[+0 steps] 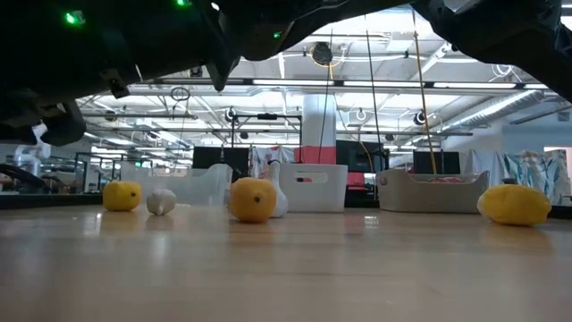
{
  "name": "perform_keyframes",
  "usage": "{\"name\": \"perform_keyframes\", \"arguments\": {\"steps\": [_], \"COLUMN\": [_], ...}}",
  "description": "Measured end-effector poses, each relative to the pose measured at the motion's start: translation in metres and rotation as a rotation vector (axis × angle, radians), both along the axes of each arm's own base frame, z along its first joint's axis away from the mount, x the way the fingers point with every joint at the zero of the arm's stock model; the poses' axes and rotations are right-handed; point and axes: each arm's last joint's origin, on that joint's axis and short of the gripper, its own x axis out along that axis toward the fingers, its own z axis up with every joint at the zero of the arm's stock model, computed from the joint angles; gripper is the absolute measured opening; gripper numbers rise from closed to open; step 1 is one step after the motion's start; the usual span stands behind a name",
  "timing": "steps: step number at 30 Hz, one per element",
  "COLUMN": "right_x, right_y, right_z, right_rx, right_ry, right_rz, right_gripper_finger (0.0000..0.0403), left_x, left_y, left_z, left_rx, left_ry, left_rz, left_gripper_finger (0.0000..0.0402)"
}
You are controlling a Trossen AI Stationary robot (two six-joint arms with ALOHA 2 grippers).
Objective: Sort produce into baskets
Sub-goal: Put the red tomato into the gray bin
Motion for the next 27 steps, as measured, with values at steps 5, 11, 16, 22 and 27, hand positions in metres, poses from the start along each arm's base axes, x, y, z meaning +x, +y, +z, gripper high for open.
{"name": "perform_keyframes", "arguments": {"steps": [5, 11, 16, 22, 27], "right_x": [0.001, -0.001, -0.003, -0.003, -0.003], "right_y": [-0.002, 0.001, 0.007, 0.007, 0.007], "right_z": [0.0, -0.001, -0.002, -0.002, -0.002], "right_rx": [-0.018, -0.017, -0.02, -0.02, -0.021], "right_ry": [-0.006, 0.003, 0.012, 0.012, 0.012], "right_rz": [-0.049, -0.035, -0.022, -0.027, -0.03], "right_gripper_finger": [0.0356, 0.0356, 0.0356, 0.0356, 0.0356], "left_x": [0.005, 0.01, 0.018, 0.031, 0.04], "left_y": [-0.013, -0.021, -0.023, -0.017, -0.011], "left_z": [-0.029, -0.053, -0.058, -0.058, -0.058], "left_rx": [0.058, 0.108, 0.096, 0.104, 0.109], "left_ry": [0.116, 0.177, 0.15, 0.081, 0.07], "left_rz": [-0.007, -0.014, -0.036, -0.048, -0.053], "left_gripper_finger": [0.0255, 0.0255, 0.0255, 0.0255, 0.0255]}}
